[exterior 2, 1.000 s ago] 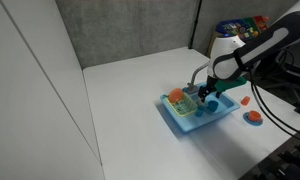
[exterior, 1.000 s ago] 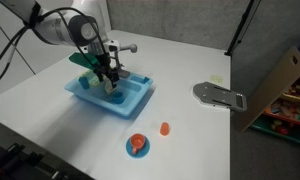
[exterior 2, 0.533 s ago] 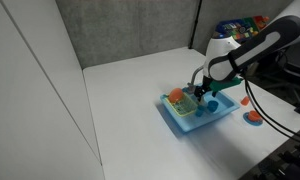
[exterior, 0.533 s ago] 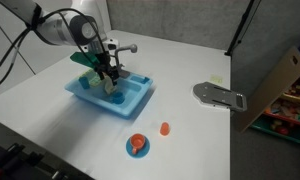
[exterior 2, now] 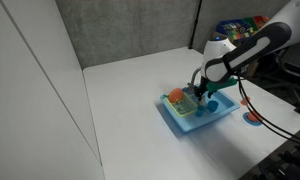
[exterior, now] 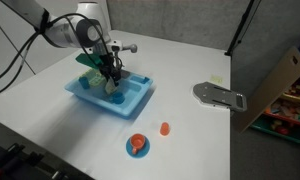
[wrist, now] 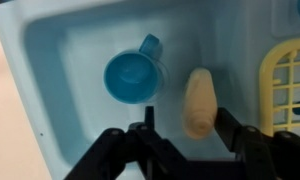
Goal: Shift the small, bottle to the yellow part of the toy sink
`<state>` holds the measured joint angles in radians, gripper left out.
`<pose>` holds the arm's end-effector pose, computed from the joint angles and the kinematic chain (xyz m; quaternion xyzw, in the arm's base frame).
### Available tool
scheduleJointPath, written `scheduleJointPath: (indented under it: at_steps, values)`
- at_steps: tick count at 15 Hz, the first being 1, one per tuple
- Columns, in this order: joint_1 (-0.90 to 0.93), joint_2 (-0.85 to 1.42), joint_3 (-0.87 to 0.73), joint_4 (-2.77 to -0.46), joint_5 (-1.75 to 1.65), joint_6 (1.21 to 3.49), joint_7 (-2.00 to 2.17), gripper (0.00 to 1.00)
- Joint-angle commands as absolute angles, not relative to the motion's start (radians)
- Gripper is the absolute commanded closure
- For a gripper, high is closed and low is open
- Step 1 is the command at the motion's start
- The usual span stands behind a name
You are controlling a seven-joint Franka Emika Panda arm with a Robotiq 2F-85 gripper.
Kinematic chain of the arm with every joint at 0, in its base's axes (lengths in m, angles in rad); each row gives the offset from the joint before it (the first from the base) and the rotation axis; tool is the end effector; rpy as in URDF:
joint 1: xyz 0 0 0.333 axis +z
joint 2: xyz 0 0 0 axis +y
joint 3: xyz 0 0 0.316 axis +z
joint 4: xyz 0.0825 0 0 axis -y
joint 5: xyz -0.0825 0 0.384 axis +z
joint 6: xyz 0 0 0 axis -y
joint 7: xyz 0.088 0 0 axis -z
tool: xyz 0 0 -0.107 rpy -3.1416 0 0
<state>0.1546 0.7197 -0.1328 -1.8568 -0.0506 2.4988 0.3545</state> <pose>0.6260 0.0163 0.1261 0.9891 -0.1301 -0.0249 0.0644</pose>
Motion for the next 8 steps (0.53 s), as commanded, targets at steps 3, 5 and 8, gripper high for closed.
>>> scheduleJointPath:
  at_steps: [3, 5, 8]
  values:
    - [0.177, 0.72, -0.151, -1.832, -0.066, 2.459, 0.407, 0.84]
    - [0.184, 0.706, -0.156, -1.837, -0.067, 2.449, 0.421, 0.9]
    - [0.195, 0.671, -0.162, -1.847, -0.07, 2.408, 0.44, 0.9]
